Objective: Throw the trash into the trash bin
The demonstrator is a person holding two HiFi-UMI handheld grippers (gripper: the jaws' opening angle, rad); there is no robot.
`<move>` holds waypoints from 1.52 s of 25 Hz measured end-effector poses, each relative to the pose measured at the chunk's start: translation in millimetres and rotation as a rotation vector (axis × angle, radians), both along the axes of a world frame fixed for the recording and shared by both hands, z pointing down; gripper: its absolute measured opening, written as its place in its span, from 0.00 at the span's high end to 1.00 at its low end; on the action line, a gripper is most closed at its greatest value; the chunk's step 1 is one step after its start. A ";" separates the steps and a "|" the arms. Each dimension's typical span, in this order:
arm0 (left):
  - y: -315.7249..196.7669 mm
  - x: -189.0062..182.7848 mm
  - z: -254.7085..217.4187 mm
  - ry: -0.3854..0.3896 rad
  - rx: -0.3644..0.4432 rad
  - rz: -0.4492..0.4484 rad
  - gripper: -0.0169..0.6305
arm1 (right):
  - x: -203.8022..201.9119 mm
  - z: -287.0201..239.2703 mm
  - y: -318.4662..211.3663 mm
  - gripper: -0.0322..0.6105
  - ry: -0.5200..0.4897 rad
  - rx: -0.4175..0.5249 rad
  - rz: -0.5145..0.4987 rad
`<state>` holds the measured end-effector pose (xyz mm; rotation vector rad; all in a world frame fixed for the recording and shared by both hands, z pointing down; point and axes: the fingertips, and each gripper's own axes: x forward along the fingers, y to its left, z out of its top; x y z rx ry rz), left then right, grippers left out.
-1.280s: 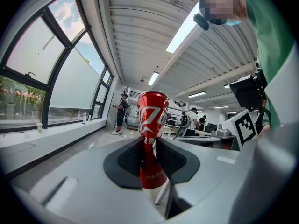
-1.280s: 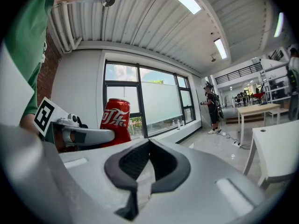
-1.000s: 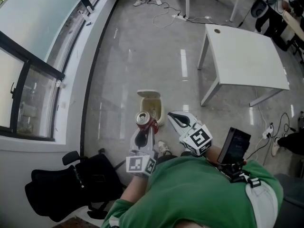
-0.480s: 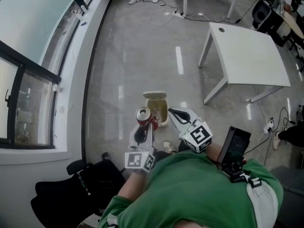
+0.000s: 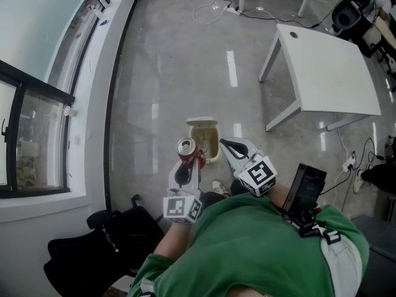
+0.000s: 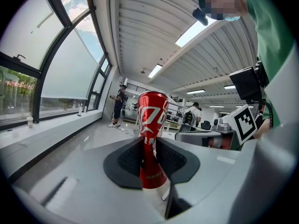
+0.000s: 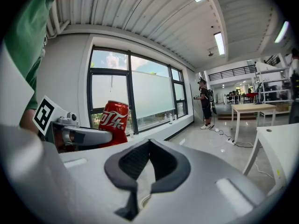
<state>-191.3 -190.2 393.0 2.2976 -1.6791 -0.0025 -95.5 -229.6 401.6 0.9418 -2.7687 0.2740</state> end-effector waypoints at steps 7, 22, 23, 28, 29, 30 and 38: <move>-32.1 2.7 13.0 -0.023 -0.039 -0.041 0.84 | -4.1 10.1 -37.6 0.95 0.003 -0.030 -0.053; -61.3 4.1 104.9 -0.049 -0.219 -0.062 0.84 | -17.9 99.9 -71.9 0.95 0.098 -0.180 -0.117; -62.0 3.8 112.2 -0.050 -0.229 -0.060 0.84 | -20.1 107.1 -72.5 0.95 0.105 -0.192 -0.122; -61.6 0.9 148.8 -0.047 -0.294 -0.065 0.84 | -29.3 143.5 -71.9 0.95 0.139 -0.239 -0.153; -61.3 -0.1 157.5 -0.049 -0.308 -0.066 0.84 | -30.7 151.9 -71.9 0.95 0.148 -0.248 -0.157; -61.3 -0.9 166.2 -0.051 -0.322 -0.066 0.84 | -32.0 160.3 -72.2 0.95 0.157 -0.257 -0.161; -64.5 -2.0 230.4 -0.052 -0.415 -0.076 0.84 | -40.8 222.3 -69.1 0.95 0.209 -0.329 -0.210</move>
